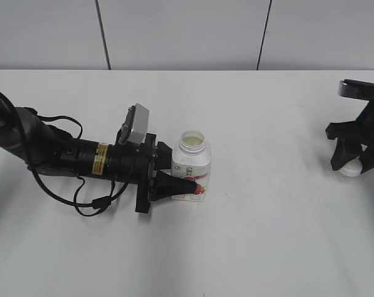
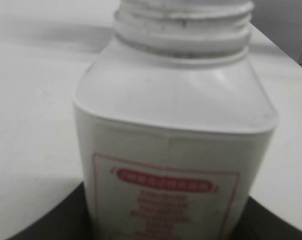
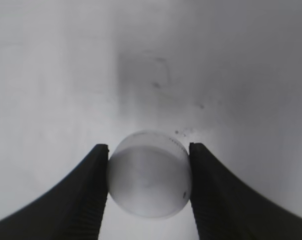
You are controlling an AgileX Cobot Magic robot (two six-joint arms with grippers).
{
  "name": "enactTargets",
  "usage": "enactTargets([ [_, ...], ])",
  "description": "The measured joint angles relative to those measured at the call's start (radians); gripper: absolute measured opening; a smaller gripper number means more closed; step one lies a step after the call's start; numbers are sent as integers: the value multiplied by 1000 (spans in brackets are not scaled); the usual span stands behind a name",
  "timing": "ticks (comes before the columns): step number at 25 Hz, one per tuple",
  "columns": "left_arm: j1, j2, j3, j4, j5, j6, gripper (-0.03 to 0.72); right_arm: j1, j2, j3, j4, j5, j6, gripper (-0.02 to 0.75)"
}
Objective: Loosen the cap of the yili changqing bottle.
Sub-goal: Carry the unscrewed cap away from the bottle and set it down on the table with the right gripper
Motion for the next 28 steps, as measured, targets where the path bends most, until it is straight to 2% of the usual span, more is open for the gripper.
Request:
enactTargets([
  [7,0,0,0,0,0,0,366,-34,0,66,-2,-117,3,387],
  [16,0,0,0,0,0,0,366,-34,26,67,-25,-152,8,386],
  [18,0,0,0,0,0,0,366,-34,27,67,-26,-154,10,414],
  [22,0,0,0,0,0,0,366,-34,27,67,-27,-156,11,557],
  [28,0,0,0,0,0,0,366,-34,27,67,-26,-156,20,553],
])
